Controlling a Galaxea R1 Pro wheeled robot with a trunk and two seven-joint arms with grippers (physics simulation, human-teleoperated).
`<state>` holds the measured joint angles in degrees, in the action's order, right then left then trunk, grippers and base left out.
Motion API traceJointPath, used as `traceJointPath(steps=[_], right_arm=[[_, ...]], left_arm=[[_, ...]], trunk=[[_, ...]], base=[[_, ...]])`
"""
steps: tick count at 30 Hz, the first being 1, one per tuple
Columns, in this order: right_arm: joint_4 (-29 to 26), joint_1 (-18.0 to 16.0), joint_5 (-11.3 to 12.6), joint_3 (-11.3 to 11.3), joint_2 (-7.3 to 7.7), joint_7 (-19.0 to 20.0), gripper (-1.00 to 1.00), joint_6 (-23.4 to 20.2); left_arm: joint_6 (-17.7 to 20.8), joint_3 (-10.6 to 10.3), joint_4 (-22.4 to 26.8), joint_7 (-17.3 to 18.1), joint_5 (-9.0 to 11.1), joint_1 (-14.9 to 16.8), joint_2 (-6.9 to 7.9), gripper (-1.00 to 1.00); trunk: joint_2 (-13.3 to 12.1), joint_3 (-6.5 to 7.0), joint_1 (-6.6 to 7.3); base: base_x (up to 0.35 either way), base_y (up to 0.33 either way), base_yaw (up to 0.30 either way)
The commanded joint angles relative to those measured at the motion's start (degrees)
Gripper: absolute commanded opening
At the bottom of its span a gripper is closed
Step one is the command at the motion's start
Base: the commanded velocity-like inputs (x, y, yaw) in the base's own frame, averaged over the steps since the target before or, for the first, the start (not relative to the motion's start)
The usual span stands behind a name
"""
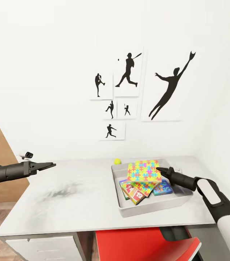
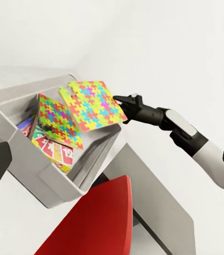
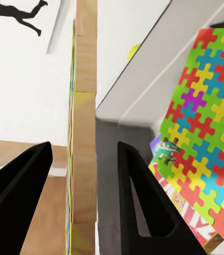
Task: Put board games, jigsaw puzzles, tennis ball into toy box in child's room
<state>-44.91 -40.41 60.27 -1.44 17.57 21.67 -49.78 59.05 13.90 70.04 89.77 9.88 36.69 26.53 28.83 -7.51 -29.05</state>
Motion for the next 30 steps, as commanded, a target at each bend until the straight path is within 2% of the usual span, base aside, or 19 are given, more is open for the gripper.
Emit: traceJointPath(steps=[1,8,23,24,30], right_arm=[[1.17,-0.58,-0.24,-0.17,0.02,0.30,-1.00,-0.31],[6.73,-3.23,-0.54,-0.15,0.01,0.20,-1.00,0.28],[7.47,-4.61,-0.68,0.32,-0.56,-4.07,-1.00,2.02],[7.47,-4.64,-0.68,0.35,-0.61,-4.14,1.00,2.03],[7.47,-4.67,-0.68,0.40,-0.69,-4.19,1.00,2.06]], left_arm=[[0.61,-0.01,0.00,0.23,-0.04,0.05,0.02,1.00],[0.61,0.01,0.00,0.23,-0.04,0.05,0.02,1.00],[0.56,-0.01,0.00,0.23,-0.02,0.05,0.02,1.00],[0.56,0.02,0.00,0.23,-0.01,0.05,0.02,1.00],[0.54,0.07,0.00,0.23,0.05,0.05,0.02,1.00]], trunk=[[0.11,-0.11,-0.03],[0.11,-0.11,-0.03],[0.11,-0.11,-0.03],[0.11,-0.11,-0.03],[0.11,-0.11,-0.03]], base=[[0.000,0.000,0.000],[0.000,0.000,0.000],[0.000,0.000,0.000],[0.000,0.000,0.000],[0.000,0.000,0.000]])
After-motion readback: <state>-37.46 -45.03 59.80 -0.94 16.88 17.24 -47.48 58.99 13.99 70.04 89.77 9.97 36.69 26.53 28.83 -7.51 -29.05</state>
